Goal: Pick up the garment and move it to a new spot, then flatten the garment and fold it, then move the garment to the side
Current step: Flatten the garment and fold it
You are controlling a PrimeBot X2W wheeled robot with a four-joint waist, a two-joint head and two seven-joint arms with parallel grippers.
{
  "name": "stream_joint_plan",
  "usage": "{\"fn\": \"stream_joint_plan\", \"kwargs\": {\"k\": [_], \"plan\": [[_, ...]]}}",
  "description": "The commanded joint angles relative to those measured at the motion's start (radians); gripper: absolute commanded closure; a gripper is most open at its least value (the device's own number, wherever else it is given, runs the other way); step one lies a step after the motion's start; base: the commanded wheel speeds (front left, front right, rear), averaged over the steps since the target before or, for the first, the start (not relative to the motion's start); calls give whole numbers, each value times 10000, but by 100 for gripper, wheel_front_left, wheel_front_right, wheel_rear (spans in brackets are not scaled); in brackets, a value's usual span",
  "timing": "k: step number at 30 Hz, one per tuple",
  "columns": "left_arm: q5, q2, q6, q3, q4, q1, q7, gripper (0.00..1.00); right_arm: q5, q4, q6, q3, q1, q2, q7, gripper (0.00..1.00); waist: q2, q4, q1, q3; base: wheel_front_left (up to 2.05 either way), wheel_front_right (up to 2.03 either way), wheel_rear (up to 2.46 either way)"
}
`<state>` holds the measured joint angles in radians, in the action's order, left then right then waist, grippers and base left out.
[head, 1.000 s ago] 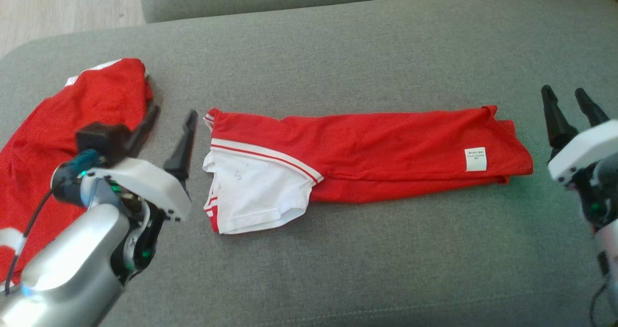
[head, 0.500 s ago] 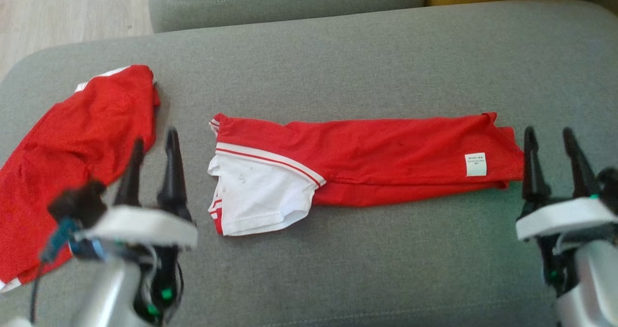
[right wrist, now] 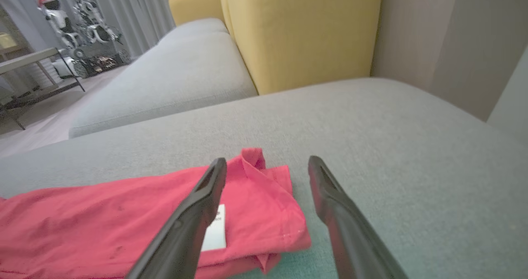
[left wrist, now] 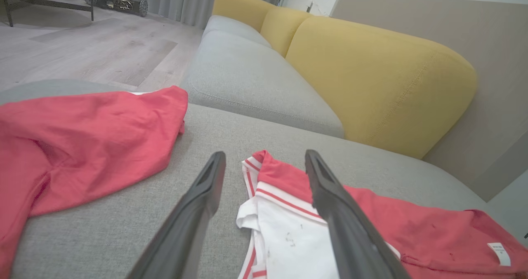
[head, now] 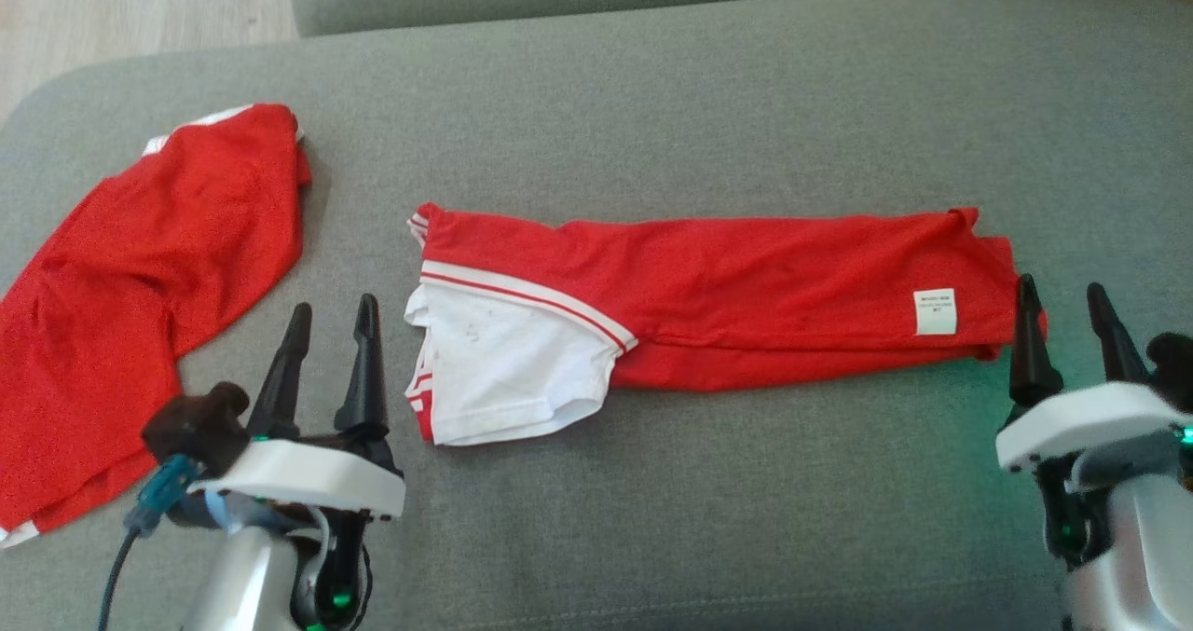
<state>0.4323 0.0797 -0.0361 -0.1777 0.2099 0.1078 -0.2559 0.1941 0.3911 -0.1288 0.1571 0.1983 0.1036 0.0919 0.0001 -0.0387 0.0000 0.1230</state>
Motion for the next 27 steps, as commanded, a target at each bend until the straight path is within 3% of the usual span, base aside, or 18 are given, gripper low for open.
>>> {"fn": "stream_joint_plan", "kwargs": {"k": [1,14,26,27], "plan": [[-144,-31,-81,417,-224,522,-58,0,72,-68,-19,-34,651,-5,-217,0,-1,53,0,132,0,0,0],[-648,-247,-480,587,60,887,-58,0,79,2540,-19,1381,2561,-301,-1864,0,-1,282,0,753,0,0,0],[-790,-289,-617,625,176,1122,-58,0,39,4177,-19,1294,3464,-356,-2519,0,-1,263,0,918,0,0,0],[-759,-290,-624,588,189,1136,-59,0,164,4316,-19,1156,3579,-355,-2608,25,-1,257,0,913,0,0,0]]}}
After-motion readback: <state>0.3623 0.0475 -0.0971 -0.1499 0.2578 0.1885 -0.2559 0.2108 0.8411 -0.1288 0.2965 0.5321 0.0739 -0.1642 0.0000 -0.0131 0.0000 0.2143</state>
